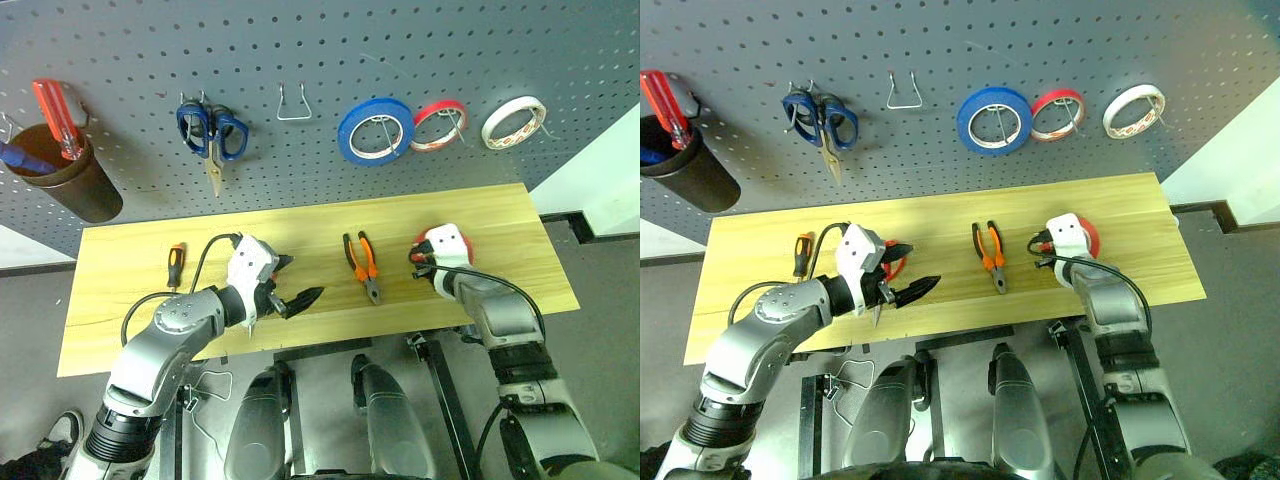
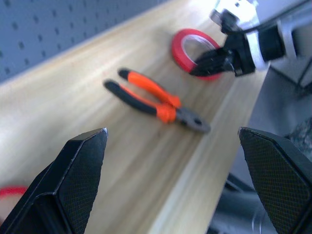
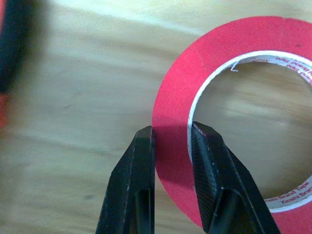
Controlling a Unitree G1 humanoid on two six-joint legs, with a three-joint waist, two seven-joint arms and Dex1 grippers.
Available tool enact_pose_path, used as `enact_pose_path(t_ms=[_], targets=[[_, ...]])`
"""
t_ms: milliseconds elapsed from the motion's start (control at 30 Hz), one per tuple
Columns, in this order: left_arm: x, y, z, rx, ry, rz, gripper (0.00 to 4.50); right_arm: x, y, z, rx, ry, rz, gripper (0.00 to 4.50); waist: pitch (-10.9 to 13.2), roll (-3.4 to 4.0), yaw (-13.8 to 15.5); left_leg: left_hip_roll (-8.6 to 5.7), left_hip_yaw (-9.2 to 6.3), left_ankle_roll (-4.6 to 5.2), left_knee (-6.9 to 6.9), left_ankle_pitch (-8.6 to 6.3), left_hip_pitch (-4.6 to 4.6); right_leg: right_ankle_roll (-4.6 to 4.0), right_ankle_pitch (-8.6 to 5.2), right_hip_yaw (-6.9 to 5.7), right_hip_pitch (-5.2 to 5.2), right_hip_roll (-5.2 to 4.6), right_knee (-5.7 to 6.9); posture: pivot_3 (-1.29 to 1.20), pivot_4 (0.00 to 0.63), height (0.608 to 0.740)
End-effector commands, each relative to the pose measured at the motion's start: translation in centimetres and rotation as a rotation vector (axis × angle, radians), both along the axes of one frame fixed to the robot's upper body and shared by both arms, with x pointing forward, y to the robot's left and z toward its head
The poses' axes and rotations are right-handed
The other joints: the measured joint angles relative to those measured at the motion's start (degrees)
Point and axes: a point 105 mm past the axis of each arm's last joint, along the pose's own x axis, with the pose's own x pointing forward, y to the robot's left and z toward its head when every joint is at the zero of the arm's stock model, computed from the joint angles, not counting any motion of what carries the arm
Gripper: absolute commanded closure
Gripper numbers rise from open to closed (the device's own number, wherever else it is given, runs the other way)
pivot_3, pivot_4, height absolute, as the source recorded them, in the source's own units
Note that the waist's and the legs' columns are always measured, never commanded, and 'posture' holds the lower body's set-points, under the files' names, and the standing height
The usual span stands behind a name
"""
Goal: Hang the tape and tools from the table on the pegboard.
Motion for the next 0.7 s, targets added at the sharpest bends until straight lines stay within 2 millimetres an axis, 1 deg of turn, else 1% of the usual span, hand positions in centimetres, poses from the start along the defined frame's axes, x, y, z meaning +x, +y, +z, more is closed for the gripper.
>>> enact_pose_path(t_ms=[33, 67, 133, 267, 367, 433, 500, 600, 633, 700], targets=[[0.1, 0.0, 0.7, -0.034, -0.034, -0.021, 0.00, 0.2, -0.9, 3.8, 0.000, -0.177, -0.033, 3.82, 0.0, -0.01, -0.2, -0.01, 0.00, -0.07, -0.11, 0.04, 0.02, 0.01, 0.01, 0.00, -0.01, 0.01, -0.06, 0.06, 0.329, 0.716], [0.3, 0.2, 0.7, -0.033, -0.041, -0.022, 0.00, -0.4, -1.0, 4.9, -0.006, -0.221, -0.030, 3.82, 0.0, 0.00, -0.1, -0.01, 0.00, -0.12, -0.20, 0.07, 0.06, 0.01, 0.01, -0.01, -0.01, 0.04, -0.09, 0.06, 0.311, 0.716], [0.5, 0.5, 0.8, -0.027, -0.052, -0.025, 0.00, -1.5, -0.8, 6.3, -0.007, -0.268, -0.013, 3.82, 0.0, -0.01, 0.0, 0.03, -0.08, -0.17, -0.38, 0.10, 0.08, 0.01, 0.00, -0.08, -0.07, 0.13, -0.06, 0.06, 0.302, 0.716], [1.2, 0.7, 0.8, -0.029, -0.077, -0.026, 0.00, -3.9, 0.2, 7.5, 0.033, -0.333, 0.079, 3.82, -0.1, -0.02, 0.0, 0.06, -0.12, -0.24, -0.48, 0.14, 0.04, -0.01, -0.01, -0.15, -0.17, 0.17, 0.05, 0.05, 0.276, 0.716], [1.7, 0.8, 1.4, -0.047, -0.124, -0.025, 0.00, -6.1, 0.2, 8.9, 0.110, -0.394, 0.124, 3.82, -0.2, -0.06, 0.1, 0.02, -0.07, -0.32, -0.43, 0.19, 0.02, 0.01, 0.01, -0.14, -0.15, 0.10, 0.05, 0.05, 0.260, 0.716], [1.8, 0.8, 1.9, -0.091, -0.138, -0.025, 0.00, -7.2, 0.3, 9.5, 0.122, -0.419, 0.155, 3.82, -0.2, -0.07, 0.0, 0.02, -0.08, -0.36, -0.36, 0.21, 0.02, 0.02, 0.01, -0.14, -0.10, 0.10, 0.01, 0.04, 0.255, 0.716], [1.7, 0.8, 2.7, -0.147, -0.182, -0.027, 0.00, -8.3, 0.7, 10.7, 0.151, -0.461, 0.196, 3.82, -0.3, -0.11, -0.1, 0.02, -0.06, -0.37, -0.31, 0.21, 0.05, 0.03, 0.02, -0.14, -0.03, 0.10, -0.04, 0.04, 0.253, 0.716], [1.5, 1.2, 4.9, -0.275, -0.300, -0.015, 0.00, -9.5, 0.9, 13.0, 0.181, -0.544, 0.236, 3.82, -0.3, -0.15, -0.2, 0.04, -0.06, -0.37, -0.31, 0.21, 0.10, 0.02, 0.04, -0.13, -0.01, 0.13, 0.00, 0.04, 0.252, 0.716], [1.3, 1.3, 5.4, -0.300, -0.323, -0.014, 0.00, -9.9, 1.0, 13.8, 0.189, -0.571, 0.252, 3.82, -0.3, -0.15, -0.1, 0.04, -0.07, -0.37, -0.30, 0.21, 0.11, 0.02, 0.04, -0.13, -0.01, 0.13, 0.03, 0.04, 0.250, 0.716], [1.0, 1.4, 5.8, -0.327, -0.353, -0.018, 0.00, -10.5, 1.4, 14.8, 0.200, -0.598, 0.280, 3.82, -0.4, -0.16, -0.1, 0.04, -0.08, -0.37, -0.30, 0.22, 0.11, 0.01, 0.04, -0.13, -0.01, 0.13, 0.05, 0.04, 0.250, 0.716]])
